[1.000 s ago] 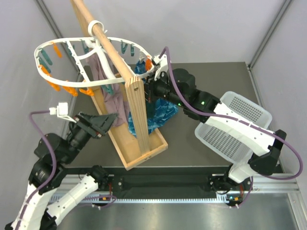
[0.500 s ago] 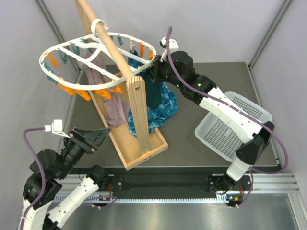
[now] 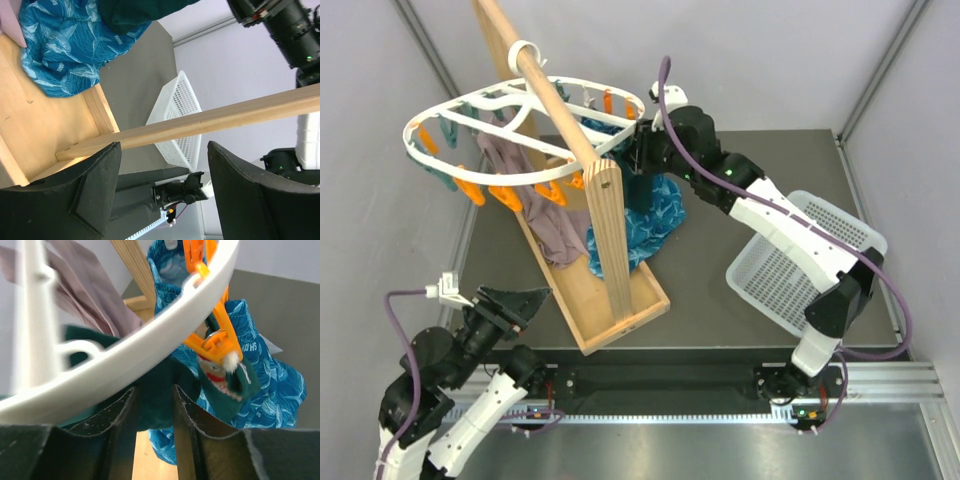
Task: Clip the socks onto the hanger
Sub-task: Clamp the sock onto the hanger, then reset both arms
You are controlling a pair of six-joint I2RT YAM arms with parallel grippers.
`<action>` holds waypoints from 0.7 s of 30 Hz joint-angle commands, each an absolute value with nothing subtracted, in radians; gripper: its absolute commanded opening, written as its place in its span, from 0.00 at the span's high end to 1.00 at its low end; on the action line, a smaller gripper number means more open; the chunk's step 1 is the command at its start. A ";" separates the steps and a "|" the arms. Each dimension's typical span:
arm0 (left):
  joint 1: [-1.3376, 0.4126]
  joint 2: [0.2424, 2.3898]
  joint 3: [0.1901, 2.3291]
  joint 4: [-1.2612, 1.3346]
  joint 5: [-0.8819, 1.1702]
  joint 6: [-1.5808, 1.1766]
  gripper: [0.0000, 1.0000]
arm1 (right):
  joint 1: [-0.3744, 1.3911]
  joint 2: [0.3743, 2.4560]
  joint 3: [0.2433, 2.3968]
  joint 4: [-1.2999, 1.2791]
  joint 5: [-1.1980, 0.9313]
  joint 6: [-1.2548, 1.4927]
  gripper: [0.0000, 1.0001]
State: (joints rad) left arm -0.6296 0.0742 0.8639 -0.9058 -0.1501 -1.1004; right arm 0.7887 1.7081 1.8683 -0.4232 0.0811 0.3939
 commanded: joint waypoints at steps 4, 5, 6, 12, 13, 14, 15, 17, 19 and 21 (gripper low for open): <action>-0.632 0.018 0.905 -1.028 -0.230 -1.125 0.26 | 0.779 1.767 1.931 -0.520 0.068 0.396 0.63; -0.632 0.017 0.905 -1.031 -0.238 -1.121 0.25 | 0.779 1.766 1.934 -0.532 0.064 0.391 0.60; -0.630 0.014 0.904 -1.031 -0.242 -1.121 0.25 | 0.779 1.763 1.934 -0.543 0.064 0.391 0.58; -0.632 0.020 0.829 -0.927 -0.187 -1.094 0.24 | 0.779 1.652 1.824 -0.581 0.097 0.396 0.31; -0.632 0.021 0.792 -0.904 -0.157 -1.095 0.24 | 0.779 1.638 1.810 -0.587 0.106 0.399 0.26; -0.632 0.021 0.772 -0.867 -0.144 -1.095 0.24 | 0.779 1.622 1.795 -0.601 0.107 0.402 0.23; -0.632 0.023 0.753 -0.844 -0.134 -1.098 0.24 | 0.779 1.588 1.763 -0.606 0.113 0.403 0.14; -0.632 0.032 0.706 -0.807 -0.106 -1.098 0.24 | 0.779 1.554 1.732 -0.614 0.121 0.403 0.09; -0.632 0.049 0.680 -0.755 -0.092 -1.098 0.24 | 0.779 1.514 1.704 -0.646 0.146 0.402 0.00; -0.632 0.070 0.673 -0.714 -0.080 -1.089 0.24 | 0.779 1.477 1.698 -0.685 0.172 0.400 0.00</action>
